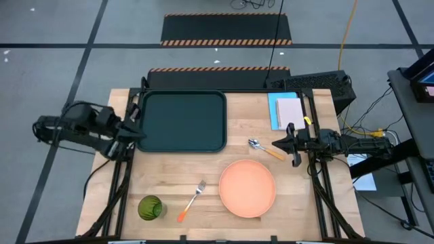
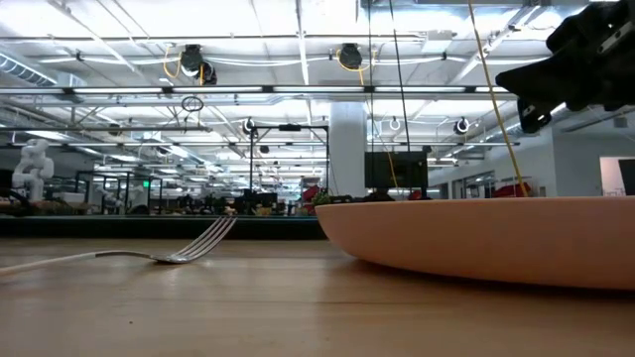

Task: Pick and place plate/cup/fork/spoon on tray
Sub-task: Put the green cup on the black table tray

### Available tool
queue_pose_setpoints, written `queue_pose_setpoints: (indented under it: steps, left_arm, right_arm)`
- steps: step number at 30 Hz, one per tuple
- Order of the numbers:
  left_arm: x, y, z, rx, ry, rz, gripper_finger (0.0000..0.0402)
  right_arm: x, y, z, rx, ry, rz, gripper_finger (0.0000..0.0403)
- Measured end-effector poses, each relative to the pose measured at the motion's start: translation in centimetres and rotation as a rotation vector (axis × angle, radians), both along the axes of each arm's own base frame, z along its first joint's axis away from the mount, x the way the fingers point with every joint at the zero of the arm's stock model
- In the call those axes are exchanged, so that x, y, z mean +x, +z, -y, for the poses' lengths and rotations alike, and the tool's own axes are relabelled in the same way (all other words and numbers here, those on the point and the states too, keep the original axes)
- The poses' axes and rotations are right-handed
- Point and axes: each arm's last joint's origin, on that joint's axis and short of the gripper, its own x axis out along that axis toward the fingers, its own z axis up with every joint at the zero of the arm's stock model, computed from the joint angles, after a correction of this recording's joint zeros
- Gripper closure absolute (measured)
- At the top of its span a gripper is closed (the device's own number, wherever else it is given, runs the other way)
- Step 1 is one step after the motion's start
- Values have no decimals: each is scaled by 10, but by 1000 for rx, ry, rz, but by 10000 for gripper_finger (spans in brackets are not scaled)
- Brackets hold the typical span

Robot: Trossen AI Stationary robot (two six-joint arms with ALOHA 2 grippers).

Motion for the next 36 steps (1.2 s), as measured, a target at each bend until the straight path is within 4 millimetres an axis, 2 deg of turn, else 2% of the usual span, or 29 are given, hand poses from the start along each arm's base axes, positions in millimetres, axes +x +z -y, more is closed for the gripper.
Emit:
queue_pose_setpoints:
  steps: [5, 10, 15, 21, 30, 36]
  left_arm:
    - [31, 20, 21, 45, -72, -107, 396]
    - [59, 27, 45, 113, 17, -300, 396]
    - [71, 40, 73, 178, 78, -424, 396]
    - [77, 51, 109, 171, 39, -531, 396]
    - [78, 31, 181, 125, -66, -731, 396]
    - [78, -3, 221, 142, -55, -902, 395]
  right_arm:
    - [0, 0, 0, 120, 5, 0, 403]
    - [0, 0, 0, 179, 7, 0, 403]
    - [0, 0, 0, 206, 8, 0, 403]
    - [0, 0, 0, 208, 2, 1, 403]
    - [0, 2, 1, 176, -9, 5, 403]
    - [0, 2, 2, 122, -74, 8, 403]
